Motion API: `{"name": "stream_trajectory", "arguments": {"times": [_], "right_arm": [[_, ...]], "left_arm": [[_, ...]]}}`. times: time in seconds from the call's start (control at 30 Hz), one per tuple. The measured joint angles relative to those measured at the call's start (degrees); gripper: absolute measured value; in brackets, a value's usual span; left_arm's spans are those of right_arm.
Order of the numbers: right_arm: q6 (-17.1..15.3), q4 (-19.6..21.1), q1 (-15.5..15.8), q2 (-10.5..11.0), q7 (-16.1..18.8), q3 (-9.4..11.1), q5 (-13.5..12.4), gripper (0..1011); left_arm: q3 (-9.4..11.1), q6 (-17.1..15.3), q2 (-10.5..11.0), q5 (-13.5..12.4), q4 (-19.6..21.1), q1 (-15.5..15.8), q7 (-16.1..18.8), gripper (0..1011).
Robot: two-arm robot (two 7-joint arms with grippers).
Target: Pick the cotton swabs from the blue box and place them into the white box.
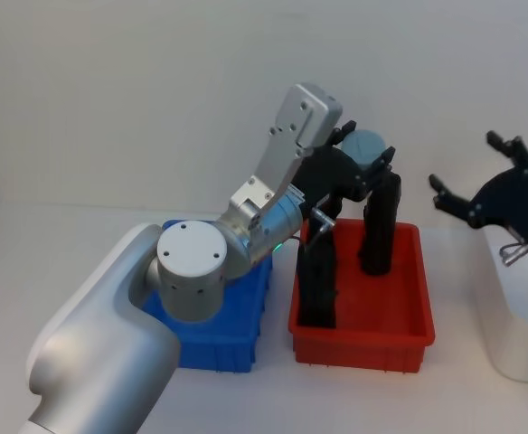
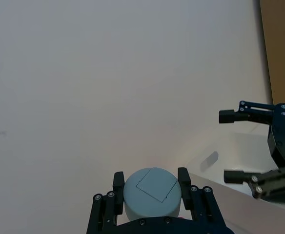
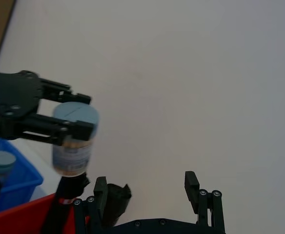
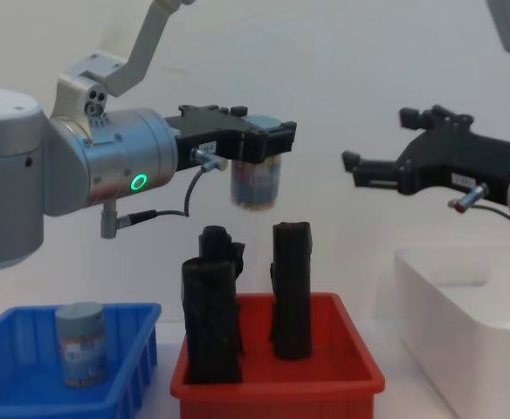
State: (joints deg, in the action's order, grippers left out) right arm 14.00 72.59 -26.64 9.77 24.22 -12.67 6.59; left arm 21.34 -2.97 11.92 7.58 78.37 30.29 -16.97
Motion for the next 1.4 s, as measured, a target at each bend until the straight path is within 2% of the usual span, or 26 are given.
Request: {"name": "stream_trajectory", "arguments": {"times": [0.2, 0.3, 0.53, 0.73, 0.83, 1.07, 1.4], "right_arm": [[-0.60, 0.85, 0.21, 0.59, 4.97, -0.44, 1.84, 1001], [-1.24, 1.46, 0.33, 1.10, 8.58, -0.76, 3.40, 1002], [-2.71, 2.49, 0.49, 2.05, 13.86, -1.18, 6.22, 1001], [-4.06, 3.29, 0.63, 2.57, 16.87, -1.50, 7.31, 1001], [-5.21, 3.79, 0.82, 2.69, 18.33, -1.76, 6.95, 1001], [-6.90, 4.31, 1.10, 2.58, 19.11, -2.22, 5.02, 1001], [-8.62, 4.72, 1.58, 1.90, 16.52, -2.84, 0.83, 1002]], "left_arm": [[0.07, 0.01, -0.06, -0.66, -0.06, 0.01, 0.85, 670], [-0.01, 0.14, 0.09, -1.01, -0.02, -0.11, 1.48, 670], [-0.46, 0.62, 0.49, -1.63, 0.19, -0.25, 2.32, 670], [-0.69, 1.48, 0.54, -1.42, 0.06, -0.14, 2.37, 670], [-0.69, 2.30, 0.32, -0.62, -0.36, -0.02, 2.12, 670], [-0.30, 4.08, -0.35, 1.49, -1.47, 0.04, 1.14, 670], [0.48, 5.35, -0.86, 3.90, -2.17, -1.05, 0.83, 670]]}}
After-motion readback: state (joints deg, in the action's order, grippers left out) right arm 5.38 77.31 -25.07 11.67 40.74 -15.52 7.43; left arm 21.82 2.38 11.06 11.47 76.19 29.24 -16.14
